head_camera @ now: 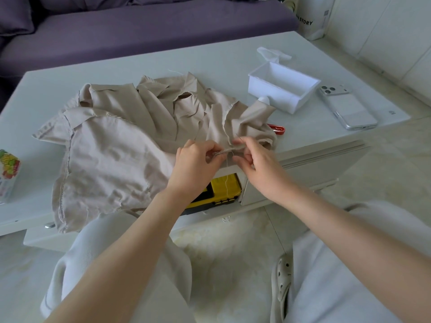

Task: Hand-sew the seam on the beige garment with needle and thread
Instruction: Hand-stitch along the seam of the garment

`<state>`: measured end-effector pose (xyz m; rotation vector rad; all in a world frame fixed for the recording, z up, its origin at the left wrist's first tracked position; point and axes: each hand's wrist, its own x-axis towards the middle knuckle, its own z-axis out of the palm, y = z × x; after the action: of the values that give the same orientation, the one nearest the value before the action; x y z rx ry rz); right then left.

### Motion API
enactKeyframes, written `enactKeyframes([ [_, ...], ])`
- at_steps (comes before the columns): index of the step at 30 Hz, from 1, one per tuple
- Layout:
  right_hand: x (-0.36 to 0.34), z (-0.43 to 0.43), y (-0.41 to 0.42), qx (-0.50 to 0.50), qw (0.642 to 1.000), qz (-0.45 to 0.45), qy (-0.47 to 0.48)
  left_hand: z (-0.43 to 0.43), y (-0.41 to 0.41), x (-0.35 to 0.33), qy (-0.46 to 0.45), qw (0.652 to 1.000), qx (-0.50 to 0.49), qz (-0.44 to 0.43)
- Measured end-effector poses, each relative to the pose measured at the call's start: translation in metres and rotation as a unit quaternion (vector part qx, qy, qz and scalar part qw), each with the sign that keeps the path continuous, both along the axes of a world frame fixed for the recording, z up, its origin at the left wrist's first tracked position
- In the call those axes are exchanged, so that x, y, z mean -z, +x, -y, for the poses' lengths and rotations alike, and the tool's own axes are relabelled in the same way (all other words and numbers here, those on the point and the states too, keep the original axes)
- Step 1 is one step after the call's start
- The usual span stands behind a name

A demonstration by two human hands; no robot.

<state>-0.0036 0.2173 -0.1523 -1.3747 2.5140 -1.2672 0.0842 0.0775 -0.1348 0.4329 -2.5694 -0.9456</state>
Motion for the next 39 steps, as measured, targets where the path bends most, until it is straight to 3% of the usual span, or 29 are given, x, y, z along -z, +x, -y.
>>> enactKeyframes([
  [8, -0.002, 0.000, -0.018, 0.040, 0.996, -0.069, -0.027, 0.002, 0.002, 0.000, -0.001, 1.000, 0.017, 0.005],
  [14, -0.012, -0.002, 0.000, 0.004, 0.999, 0.000, -0.047, -0.006, 0.005, -0.007, -0.021, 0.999, 0.008, -0.049],
  [19, -0.018, -0.005, 0.018, -0.059, 0.993, 0.086, -0.049, -0.019, 0.018, -0.026, 0.182, 0.981, 0.057, -0.031],
  [29, -0.015, 0.007, 0.059, -0.084, 0.983, 0.160, -0.011, -0.002, 0.055, -0.024, 0.356, 0.932, 0.052, -0.043],
  [34, -0.004, 0.007, 0.073, -0.122, 0.974, 0.180, 0.061, 0.019, 0.074, -0.041, 0.534, 0.833, 0.018, -0.145],
  [35, -0.002, 0.005, 0.074, -0.131, 0.973, 0.170, 0.088, 0.025, 0.079, -0.043, 0.522, 0.840, 0.004, -0.146],
  [39, 0.006, -0.002, 0.074, -0.140, 0.967, 0.073, 0.200, 0.050, 0.108, -0.036, 0.371, 0.926, -0.021, -0.060],
])
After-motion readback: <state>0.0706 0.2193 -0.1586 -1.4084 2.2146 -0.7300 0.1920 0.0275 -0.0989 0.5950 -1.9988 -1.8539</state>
